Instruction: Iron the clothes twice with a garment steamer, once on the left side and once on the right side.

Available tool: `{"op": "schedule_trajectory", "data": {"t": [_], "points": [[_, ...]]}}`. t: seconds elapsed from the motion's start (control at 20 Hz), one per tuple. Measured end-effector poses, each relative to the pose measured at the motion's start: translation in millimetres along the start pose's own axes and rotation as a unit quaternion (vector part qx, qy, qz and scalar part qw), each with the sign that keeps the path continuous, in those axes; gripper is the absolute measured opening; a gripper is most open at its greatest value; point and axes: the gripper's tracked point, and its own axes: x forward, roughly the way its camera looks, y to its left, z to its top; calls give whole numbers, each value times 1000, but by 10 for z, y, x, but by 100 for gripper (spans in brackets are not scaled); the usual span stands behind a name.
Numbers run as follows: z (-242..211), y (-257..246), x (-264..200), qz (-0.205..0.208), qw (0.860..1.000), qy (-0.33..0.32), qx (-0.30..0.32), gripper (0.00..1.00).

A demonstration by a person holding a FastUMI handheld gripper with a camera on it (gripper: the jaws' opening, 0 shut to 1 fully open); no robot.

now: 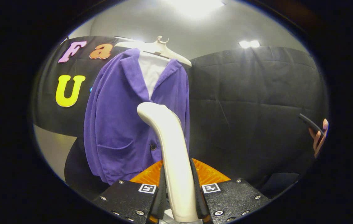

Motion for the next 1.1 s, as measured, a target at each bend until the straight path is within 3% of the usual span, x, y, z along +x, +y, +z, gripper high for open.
{"op": "schedule_trajectory", "data": {"t": [0.65, 1.1], "points": [[1562, -234, 930, -34, 993, -113, 21, 39], [1463, -41, 1373, -19, 996, -91, 19, 38]]}}
